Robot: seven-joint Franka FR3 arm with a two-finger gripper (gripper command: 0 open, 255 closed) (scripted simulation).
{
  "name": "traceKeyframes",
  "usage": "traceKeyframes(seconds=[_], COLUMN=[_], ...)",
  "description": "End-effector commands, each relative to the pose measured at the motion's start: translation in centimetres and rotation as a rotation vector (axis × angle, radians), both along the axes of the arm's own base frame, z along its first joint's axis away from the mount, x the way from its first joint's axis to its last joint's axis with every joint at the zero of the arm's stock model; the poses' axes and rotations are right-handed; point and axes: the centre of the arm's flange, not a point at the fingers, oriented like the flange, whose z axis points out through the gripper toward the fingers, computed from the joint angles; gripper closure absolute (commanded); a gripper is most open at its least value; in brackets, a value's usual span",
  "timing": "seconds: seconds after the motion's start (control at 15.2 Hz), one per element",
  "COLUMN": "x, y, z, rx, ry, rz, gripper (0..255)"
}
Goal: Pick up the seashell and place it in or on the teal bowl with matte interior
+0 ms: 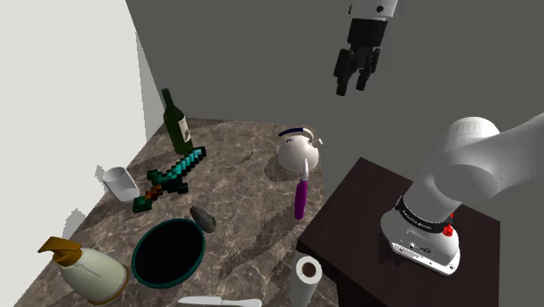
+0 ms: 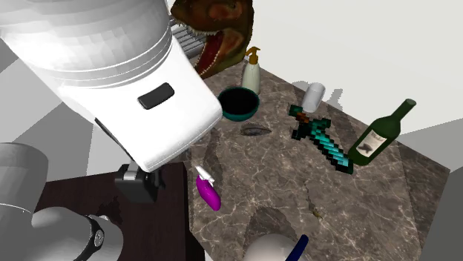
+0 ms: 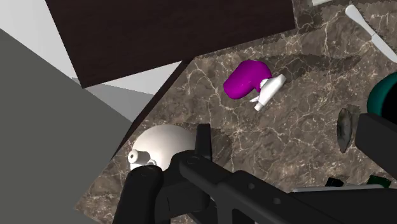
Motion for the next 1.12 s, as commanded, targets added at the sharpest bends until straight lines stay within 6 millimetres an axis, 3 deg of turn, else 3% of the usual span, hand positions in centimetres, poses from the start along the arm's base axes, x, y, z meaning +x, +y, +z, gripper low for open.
traceKeyframes(seconds=[0.0, 1.06], x=[0.0, 8.8], y=[0.0, 12.7], z=[0.0, -14.4], rx=[0.000, -0.019], ry=[0.000, -0.036], rz=[0.000, 0.030], gripper=[0, 0])
